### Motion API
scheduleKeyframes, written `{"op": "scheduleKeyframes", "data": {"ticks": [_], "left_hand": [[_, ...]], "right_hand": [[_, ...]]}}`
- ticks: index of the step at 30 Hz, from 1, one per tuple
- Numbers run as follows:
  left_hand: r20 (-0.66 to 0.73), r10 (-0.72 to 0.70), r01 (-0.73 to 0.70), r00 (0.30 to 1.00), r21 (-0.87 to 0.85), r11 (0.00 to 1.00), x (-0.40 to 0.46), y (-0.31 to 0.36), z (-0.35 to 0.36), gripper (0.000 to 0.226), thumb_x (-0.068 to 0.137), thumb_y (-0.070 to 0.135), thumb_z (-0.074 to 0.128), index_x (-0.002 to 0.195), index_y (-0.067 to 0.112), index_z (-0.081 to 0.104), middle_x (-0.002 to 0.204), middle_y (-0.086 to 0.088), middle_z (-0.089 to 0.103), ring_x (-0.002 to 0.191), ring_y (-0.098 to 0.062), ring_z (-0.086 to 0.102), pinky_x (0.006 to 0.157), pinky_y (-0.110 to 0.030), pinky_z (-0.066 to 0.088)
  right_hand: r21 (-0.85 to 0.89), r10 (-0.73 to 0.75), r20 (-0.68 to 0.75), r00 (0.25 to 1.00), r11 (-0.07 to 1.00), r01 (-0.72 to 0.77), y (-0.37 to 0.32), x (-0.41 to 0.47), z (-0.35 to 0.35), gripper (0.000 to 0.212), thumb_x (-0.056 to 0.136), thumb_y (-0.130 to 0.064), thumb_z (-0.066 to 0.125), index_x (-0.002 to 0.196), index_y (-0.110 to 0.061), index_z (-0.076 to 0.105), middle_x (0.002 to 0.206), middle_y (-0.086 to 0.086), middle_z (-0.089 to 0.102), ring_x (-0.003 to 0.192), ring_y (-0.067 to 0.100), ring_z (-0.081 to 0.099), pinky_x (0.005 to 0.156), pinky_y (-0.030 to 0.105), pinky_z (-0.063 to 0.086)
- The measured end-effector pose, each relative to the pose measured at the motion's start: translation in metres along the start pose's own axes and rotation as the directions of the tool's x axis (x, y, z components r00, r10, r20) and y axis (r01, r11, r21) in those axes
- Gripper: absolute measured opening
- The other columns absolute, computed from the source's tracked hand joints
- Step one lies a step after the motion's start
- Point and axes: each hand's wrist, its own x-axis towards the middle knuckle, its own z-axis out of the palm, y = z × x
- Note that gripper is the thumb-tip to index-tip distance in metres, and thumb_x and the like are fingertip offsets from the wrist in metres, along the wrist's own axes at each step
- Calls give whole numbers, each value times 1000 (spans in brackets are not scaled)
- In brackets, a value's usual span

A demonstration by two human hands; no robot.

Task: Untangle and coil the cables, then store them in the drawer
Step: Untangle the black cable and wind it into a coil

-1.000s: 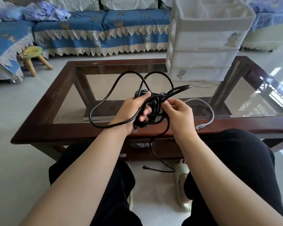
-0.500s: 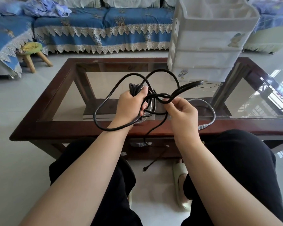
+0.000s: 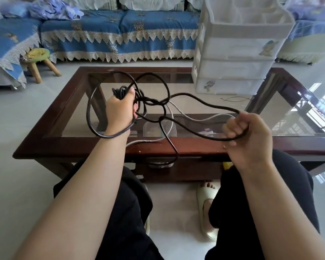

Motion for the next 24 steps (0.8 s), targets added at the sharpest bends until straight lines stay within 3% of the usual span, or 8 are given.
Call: {"op": "scheduleKeyframes", "data": {"ticks": [4,9,14,16,18,20,22,24], "left_hand": [[-3,-22,22,1000,13,1000,-4,-4,0,23,95,27,58,87,7,59,56,-4,51,31,-4,41,34,-18,32],[-54,-4,5,999,9,1000,-9,-1,-1,22,95,28,58,86,8,59,58,-4,52,32,-4,43,35,-17,34],[-27,-62,61,998,-44,997,-10,-3,2,22,93,28,61,81,10,60,51,0,51,34,-6,44,36,-21,34],[39,-128,129,991,-34,991,-17,-8,10,21,93,26,62,77,12,59,42,3,50,33,-9,42,37,-23,33],[92,-152,149,984,46,988,-23,-12,16,22,92,24,60,75,11,59,39,3,48,30,-10,40,37,-23,32],[137,-167,153,976,107,982,-26,-13,17,21,92,24,59,75,11,58,40,3,48,31,-11,39,37,-21,32],[182,-189,166,965,136,977,-25,-13,19,21,91,26,59,76,11,56,39,4,47,33,-12,39,39,-22,32],[200,-213,184,956,154,971,-23,-15,19,20,91,27,58,79,10,56,39,4,46,34,-12,39,41,-22,33]], "right_hand": [[-589,330,148,933,787,-185,-3,6,-16,55,99,-37,36,59,-7,60,35,-1,23,30,10,17,36,17,19],[-854,792,337,510,485,-189,-4,-5,-28,94,80,-76,23,104,3,69,48,12,60,28,8,22,37,21,17],[-721,338,-175,925,595,-354,18,13,-25,71,90,-69,29,115,-8,57,82,10,74,49,17,63,49,27,50],[-889,-2,-269,963,384,-248,25,20,-17,53,93,-54,45,128,-13,47,109,3,68,85,19,69,78,41,55],[-993,-261,-24,965,-103,-53,38,20,-9,53,89,-39,58,134,-17,41,135,5,47,122,28,47,98,44,39],[-915,-461,390,797,-290,280,51,15,9,37,86,-21,61,122,-12,54,127,11,51,117,32,45,94,41,38],[-871,-448,491,748,-227,436,63,14,24,21,88,-15,57,108,-8,59,108,10,60,101,31,54,82,33,39],[-942,-155,335,929,-59,330,72,18,31,29,93,-29,53,115,-10,50,113,7,58,104,28,55,78,31,38]]}}
